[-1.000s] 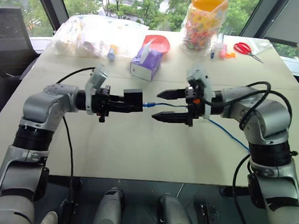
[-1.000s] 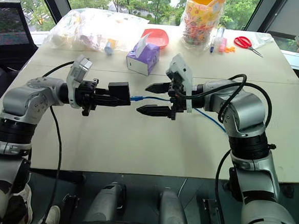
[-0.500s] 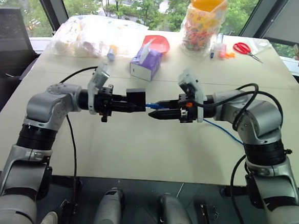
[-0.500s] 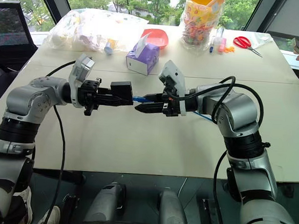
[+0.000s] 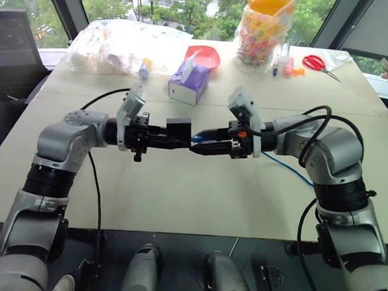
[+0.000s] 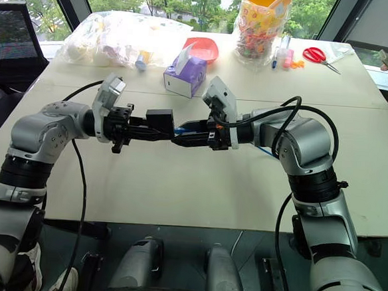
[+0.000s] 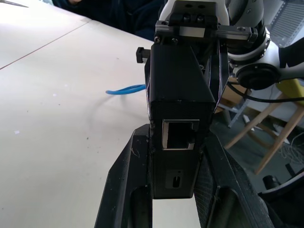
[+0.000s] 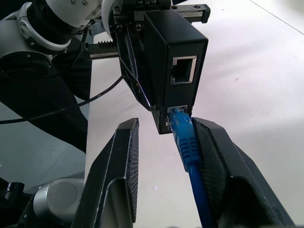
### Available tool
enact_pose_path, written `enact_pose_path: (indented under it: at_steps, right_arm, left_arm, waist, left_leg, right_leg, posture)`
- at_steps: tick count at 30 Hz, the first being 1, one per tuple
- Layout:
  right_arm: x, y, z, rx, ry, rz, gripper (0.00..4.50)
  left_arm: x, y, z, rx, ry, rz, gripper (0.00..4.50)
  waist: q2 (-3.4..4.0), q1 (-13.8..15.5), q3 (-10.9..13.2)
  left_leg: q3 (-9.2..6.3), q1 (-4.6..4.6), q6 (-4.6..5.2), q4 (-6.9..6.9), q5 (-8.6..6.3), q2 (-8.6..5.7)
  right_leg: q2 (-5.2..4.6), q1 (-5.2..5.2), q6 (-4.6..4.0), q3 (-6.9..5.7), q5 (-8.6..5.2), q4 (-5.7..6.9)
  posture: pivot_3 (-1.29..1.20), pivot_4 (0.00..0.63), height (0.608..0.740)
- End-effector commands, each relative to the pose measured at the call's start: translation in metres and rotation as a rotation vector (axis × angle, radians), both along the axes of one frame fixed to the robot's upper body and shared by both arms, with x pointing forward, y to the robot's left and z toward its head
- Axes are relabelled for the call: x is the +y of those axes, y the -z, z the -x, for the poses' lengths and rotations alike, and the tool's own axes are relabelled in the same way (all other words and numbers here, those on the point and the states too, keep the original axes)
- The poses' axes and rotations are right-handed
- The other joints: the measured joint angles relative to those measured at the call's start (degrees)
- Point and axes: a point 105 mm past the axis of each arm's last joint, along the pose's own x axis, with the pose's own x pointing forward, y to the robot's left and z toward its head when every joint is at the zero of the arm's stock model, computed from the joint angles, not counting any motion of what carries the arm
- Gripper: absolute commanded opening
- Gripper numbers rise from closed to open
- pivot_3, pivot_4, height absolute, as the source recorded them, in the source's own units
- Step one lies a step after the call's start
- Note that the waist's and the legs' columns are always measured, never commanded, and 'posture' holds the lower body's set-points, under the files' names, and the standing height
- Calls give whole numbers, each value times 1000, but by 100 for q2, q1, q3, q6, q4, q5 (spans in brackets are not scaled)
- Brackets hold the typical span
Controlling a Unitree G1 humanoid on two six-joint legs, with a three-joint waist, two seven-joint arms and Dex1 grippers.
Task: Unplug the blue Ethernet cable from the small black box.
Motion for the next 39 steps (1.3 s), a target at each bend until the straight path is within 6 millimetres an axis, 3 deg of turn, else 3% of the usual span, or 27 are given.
enact_pose_path:
  at_steps: [1,2,3,5,14,16,26,32,39]
  right_arm:
    - [4,-15,3,-41,-35,-26,1767]
    - [4,-15,3,-41,-34,-26,1767]
    - [4,-15,3,-41,-33,-25,1209]
    - [4,-15,2,-42,-30,-20,525]
    - [3,-13,3,-42,-36,-4,525]
    - [3,-12,3,-40,-37,-4,6]
    - [-4,-7,-4,-56,4,25,6]
    - [-24,-3,-29,-119,145,62,6]
    - [-38,-2,-41,-137,200,70,6]
  left_arm:
    - [-2,-5,2,-49,7,-8,525]
    - [-2,-5,2,-49,8,-9,525]
    - [-2,-5,2,-50,8,-10,525]
    - [-2,-4,2,-50,9,-12,525]
    - [-4,-3,4,-51,10,-5,525]
    - [-3,-2,5,-50,12,-8,525]
    - [5,-5,7,-51,-5,-11,525]
    - [20,-3,11,-36,-37,-29,525]
    - [27,-4,11,-36,-68,-33,525]
  waist:
    - [0,0,0]
    - [0,1,0]
    - [0,2,0]
    - [0,1,0]
    - [0,1,0]
    - [0,0,0]
    - [0,0,0]
    - [0,-14,0]
    - [-1,2,1]
  left_leg:
    - [0,0,0,0,0,0]
    - [0,0,0,0,0,0]
    - [0,0,0,0,0,0]
    - [0,0,0,1,0,0]
    - [0,0,0,0,0,0]
    - [0,0,0,0,0,0]
    - [0,0,0,0,0,0]
    - [0,0,0,-1,0,0]
    - [2,-1,0,0,0,0]
  right_leg:
    - [0,0,0,0,0,0]
    - [0,0,0,0,0,0]
    - [0,0,0,0,0,0]
    - [0,0,0,0,0,0]
    - [0,0,0,0,0,0]
    - [0,0,0,0,0,0]
    - [0,0,0,0,0,0]
    - [0,-1,0,0,0,0]
    - [-2,-2,-3,1,-2,-2]
  posture:
    - [0,150,735]
    - [0,150,735]
    - [0,150,735]
    - [0,150,735]
    - [0,150,735]
    - [0,150,735]
    - [0,150,735]
    - [0,150,735]
    - [0,150,735]
